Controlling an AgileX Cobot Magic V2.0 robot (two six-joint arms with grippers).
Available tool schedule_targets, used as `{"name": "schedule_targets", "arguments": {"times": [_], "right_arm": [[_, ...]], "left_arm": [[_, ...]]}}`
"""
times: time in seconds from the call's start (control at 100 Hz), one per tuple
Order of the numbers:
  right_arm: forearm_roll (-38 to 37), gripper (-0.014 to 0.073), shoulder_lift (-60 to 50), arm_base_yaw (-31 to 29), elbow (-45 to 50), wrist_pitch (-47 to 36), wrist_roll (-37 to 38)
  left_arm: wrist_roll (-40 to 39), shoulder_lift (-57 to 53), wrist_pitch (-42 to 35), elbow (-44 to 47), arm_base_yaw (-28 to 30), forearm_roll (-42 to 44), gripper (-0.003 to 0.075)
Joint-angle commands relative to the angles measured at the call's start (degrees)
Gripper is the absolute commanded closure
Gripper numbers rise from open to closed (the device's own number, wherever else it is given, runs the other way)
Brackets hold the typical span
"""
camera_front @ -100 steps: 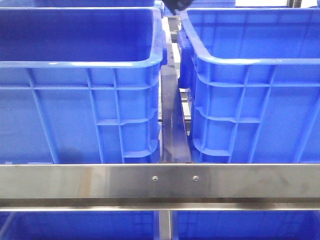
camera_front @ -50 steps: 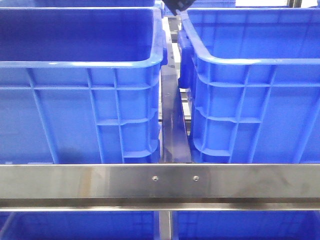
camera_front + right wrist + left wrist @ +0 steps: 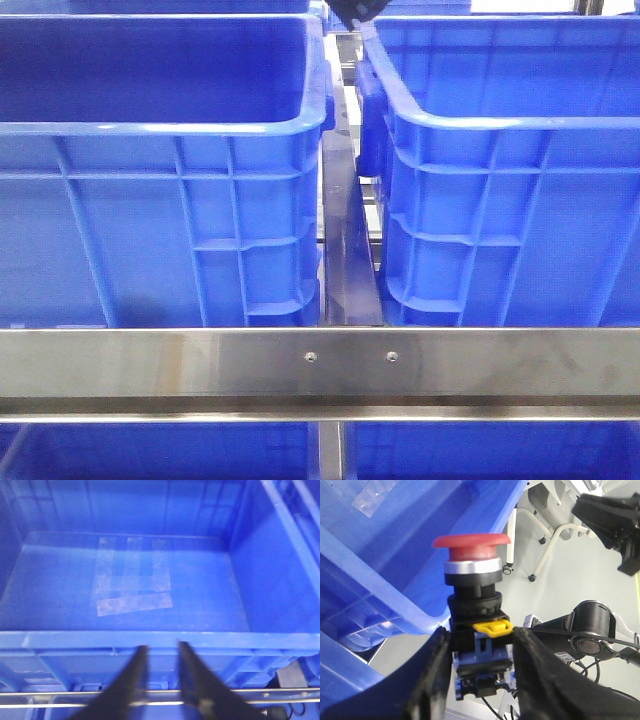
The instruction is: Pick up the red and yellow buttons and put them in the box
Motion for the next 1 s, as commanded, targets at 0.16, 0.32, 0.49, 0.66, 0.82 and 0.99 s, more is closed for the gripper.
{"name": "schedule_targets", "arguments": {"times": [0.16,0.32,0.49,0.66,0.82,0.99], "right_arm": [[8.71,0.0034,10.06,0.15,-9.57,-0.44,-0.15],[24.20,0.0034,16.36,0.15,-16.54,8.46,-3.89],[50.28,0.0034,23.16,0.15,-21.50,16.98,-16.11],[70.92,0.0034,29.89,0.15,-22.63,20.94,-27.01],[81.99,0.0034,36.25,1.45,-22.63,24.60,-35.15],[85.21,0.0034,42.10,7.28,-23.67,22.83,-38.79]], "left_arm": [[0.25,-2.92,3.12,-1.68,-0.51,-4.89,0.0544],[0.25,-2.92,3.12,-1.68,-0.51,-4.89,0.0545],[0.25,-2.92,3.06,-1.68,-0.51,-4.89,0.0545],[0.25,-2.92,2.62,-1.68,-0.51,-4.89,0.0545],[0.25,-2.92,1.95,-1.68,-0.51,-4.89,0.0545],[0.25,-2.92,1.60,-1.68,-0.51,-4.89,0.0545]]}}
